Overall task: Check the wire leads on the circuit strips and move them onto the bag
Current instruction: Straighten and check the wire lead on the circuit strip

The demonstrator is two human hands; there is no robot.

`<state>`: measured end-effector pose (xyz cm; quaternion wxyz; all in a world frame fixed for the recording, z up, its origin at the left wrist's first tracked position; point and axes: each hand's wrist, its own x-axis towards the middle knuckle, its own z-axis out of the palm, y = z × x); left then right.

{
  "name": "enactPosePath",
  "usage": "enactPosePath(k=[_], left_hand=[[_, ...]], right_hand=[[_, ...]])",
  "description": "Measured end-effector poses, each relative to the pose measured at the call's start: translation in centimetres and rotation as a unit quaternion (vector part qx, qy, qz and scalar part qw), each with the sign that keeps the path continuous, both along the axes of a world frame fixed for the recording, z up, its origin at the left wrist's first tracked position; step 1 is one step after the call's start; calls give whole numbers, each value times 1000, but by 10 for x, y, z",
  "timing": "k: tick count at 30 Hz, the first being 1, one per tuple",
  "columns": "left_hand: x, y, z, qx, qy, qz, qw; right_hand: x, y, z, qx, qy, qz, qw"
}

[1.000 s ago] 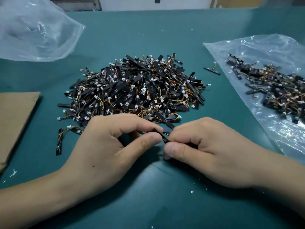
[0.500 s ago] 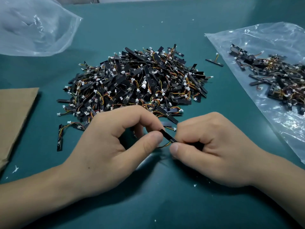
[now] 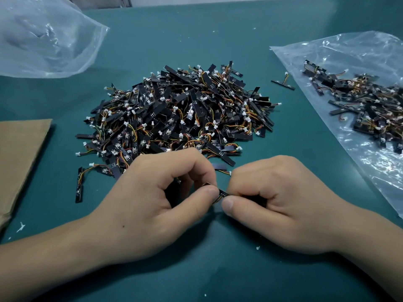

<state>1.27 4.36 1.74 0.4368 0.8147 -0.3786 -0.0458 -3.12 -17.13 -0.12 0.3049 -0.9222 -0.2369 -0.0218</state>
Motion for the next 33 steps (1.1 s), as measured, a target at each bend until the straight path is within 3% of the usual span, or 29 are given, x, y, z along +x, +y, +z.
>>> enactPosePath(k=[11,15,22,29,33], left_hand=[[3,3,-7,25,-8,28,999],[1,3,-7,19,8,32,999],[-1,0,-7,32,-16,27,999],[0,2,-8,76,-48,23,996],[-2,1,-6,49,-22,20,998]], right_hand=[[-2,-2,5,149,84,-43,984],[-4,-1,3,176,75,-65,979],[-5,4,3,103,32,-45,993],[-4,3,3,93,39,-39,994],[-4,3,3,88,16,-42,995]])
